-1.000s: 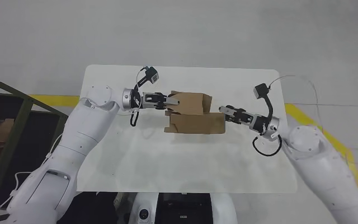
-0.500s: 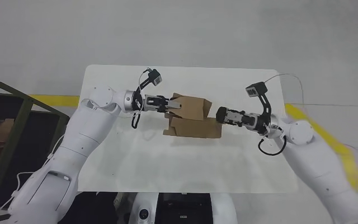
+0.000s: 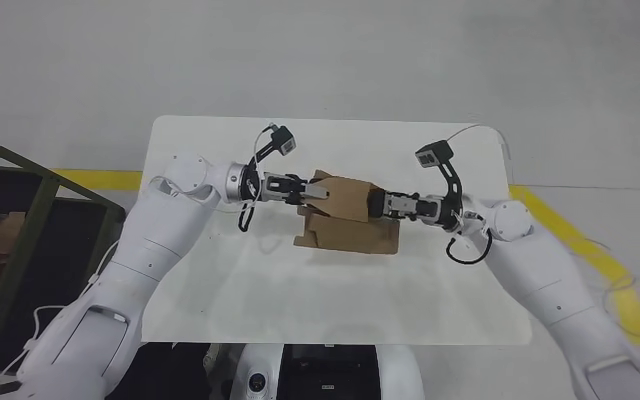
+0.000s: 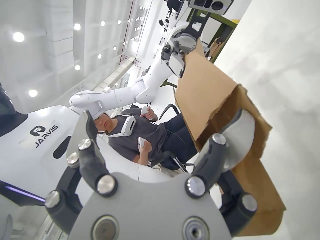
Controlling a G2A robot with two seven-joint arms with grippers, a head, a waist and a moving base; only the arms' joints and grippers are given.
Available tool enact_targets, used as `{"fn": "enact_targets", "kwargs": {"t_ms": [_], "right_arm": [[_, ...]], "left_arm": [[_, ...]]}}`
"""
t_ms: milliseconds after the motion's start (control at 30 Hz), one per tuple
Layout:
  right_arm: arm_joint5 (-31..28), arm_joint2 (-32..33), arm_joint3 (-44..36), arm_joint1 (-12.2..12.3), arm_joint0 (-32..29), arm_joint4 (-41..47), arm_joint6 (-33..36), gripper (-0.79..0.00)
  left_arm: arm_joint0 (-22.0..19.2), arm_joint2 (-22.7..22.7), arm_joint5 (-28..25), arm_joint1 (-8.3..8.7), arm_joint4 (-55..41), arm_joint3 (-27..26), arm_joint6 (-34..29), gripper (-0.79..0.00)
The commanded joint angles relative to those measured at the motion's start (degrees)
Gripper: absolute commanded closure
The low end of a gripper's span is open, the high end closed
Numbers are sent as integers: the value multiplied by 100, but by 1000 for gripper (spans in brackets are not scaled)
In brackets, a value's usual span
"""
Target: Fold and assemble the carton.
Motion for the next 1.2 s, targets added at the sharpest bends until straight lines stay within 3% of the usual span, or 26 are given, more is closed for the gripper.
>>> {"fn": "enact_targets", "kwargs": {"t_ms": [0,133,367,533,700,1033,1167], "right_arm": [[29,-65,108,-55,54,103,45,-785],[116,-189,261,-178,133,446,161,-770],[279,-265,561,-351,180,917,325,-591],[399,-177,588,-432,149,1137,446,-511],[508,-102,638,-486,167,913,554,-391],[400,-164,875,-629,328,257,446,-311],[366,-177,933,-676,345,165,411,-172]], "left_arm": [[-6,5,-1,-6,-5,-5,-17,0],[-15,0,-13,-17,-12,10,-30,0],[-16,-40,-22,-24,-12,37,-17,0],[7,-91,-16,-19,-2,25,-14,0],[24,-95,17,-22,27,-5,-32,0],[20,-109,17,-36,34,18,-68,0],[25,-121,15,-40,37,43,-72,0]]}}
